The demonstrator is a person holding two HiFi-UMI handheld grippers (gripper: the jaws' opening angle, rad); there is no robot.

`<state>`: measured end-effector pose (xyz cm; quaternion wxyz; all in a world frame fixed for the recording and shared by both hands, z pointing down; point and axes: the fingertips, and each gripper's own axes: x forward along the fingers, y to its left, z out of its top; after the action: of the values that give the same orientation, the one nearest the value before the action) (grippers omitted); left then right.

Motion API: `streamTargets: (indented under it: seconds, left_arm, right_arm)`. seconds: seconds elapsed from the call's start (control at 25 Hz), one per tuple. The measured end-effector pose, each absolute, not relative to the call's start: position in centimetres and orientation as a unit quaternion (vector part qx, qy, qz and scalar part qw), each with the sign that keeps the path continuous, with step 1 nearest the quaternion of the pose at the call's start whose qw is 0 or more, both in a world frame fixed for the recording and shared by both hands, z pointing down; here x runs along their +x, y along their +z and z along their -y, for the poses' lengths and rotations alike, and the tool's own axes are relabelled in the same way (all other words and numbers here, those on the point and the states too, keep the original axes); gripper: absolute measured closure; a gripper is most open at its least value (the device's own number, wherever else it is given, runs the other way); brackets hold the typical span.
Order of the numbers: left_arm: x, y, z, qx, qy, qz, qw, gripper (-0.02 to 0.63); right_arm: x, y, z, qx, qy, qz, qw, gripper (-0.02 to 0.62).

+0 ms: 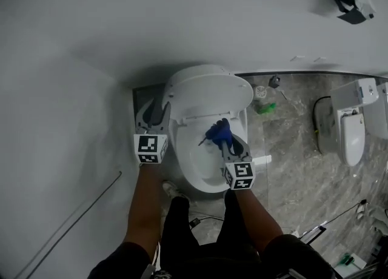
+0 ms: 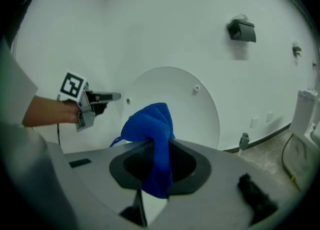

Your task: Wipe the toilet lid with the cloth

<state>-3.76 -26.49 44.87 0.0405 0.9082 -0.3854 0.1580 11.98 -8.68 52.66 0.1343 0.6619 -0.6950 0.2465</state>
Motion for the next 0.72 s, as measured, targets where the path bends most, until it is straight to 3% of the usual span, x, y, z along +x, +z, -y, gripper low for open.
streamTargets:
  seconds: [0.2, 0.36, 0.48, 0.72]
  left_arm:
    - [-1.6, 45.6, 28.2, 0.928, 0.209, 0.306, 0.034, 0.451]
    - [0.4, 44.9, 29.1, 0.936, 0.218, 0.274, 0.025, 0.454]
    - [0.8, 44.6, 29.0, 0.936, 0.221, 0.273, 0.023, 0.512]
    - [0.2, 44.0, 26.4, 0.939, 0.218, 0.261, 0.047, 0.520]
  right_arm:
    - [9.5, 47.0, 9.6, 0.652, 0.241, 0.716, 0.053, 0.528]
    - [9.5, 45.6, 9.3, 0.654, 0.237, 0.718, 0.037, 0.528]
    - [10.7, 45.9, 8.1, 0.664, 0.243, 0.707, 0.034, 0.528]
    - [13.9, 46.1, 5.4, 0.696, 0.257, 0.670, 0.017, 0.528]
